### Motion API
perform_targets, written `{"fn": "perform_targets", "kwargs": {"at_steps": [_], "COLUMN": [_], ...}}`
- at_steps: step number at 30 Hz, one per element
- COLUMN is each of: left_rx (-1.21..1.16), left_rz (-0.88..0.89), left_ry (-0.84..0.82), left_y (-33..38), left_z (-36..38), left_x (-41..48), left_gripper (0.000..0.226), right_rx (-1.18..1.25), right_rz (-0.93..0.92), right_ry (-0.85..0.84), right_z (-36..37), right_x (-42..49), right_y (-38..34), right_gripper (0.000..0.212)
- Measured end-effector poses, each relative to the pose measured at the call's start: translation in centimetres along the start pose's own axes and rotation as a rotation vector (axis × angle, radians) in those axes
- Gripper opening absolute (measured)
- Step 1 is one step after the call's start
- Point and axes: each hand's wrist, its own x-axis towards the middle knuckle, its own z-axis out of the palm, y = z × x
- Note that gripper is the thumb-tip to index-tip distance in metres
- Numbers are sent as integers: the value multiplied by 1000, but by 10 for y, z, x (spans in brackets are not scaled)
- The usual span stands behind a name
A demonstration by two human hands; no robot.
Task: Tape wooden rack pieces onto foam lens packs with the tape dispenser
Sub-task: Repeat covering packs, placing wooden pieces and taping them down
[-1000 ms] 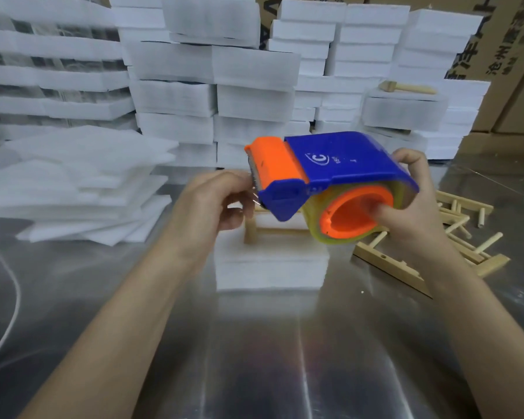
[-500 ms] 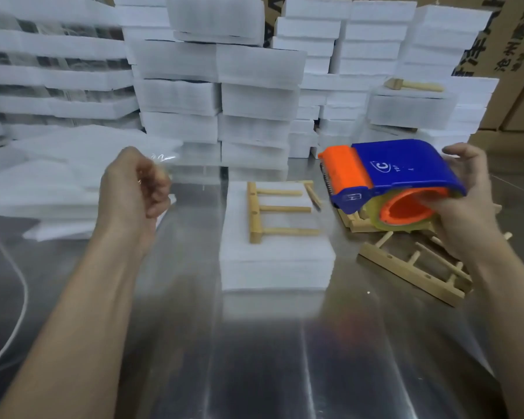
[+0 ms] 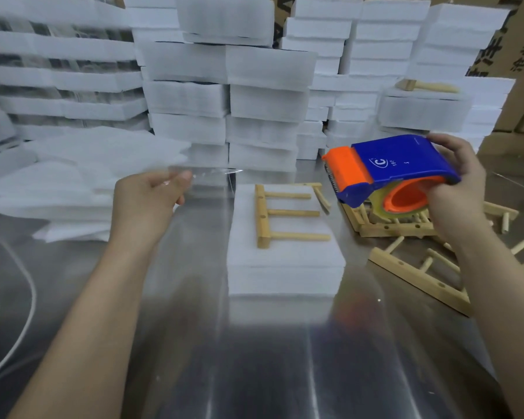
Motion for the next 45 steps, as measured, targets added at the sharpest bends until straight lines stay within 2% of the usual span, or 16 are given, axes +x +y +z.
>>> {"fn": "perform_targets", "kwargs": {"at_steps": [12, 20, 38, 45], "left_rx": [-147, -116, -40, -3], "left_rz": [-114, -96, -138, -160], "left_ry": [58, 53, 13, 12], "left_y": [-16, -20, -41, -51], "left_z": [24, 29, 32, 37], "left_x": [1, 0, 5, 2], "left_gripper": [15, 15, 21, 23], "right_rx": [-40, -75, -99, -141], "right_rz": [25, 48, 86, 108], "right_ry": [1, 26, -48, -89], "right_z": [0, -5, -3, -6], "right_x": [2, 3, -7, -10], "right_y": [22, 29, 39, 42], "right_gripper": [52, 53, 52, 61]}}
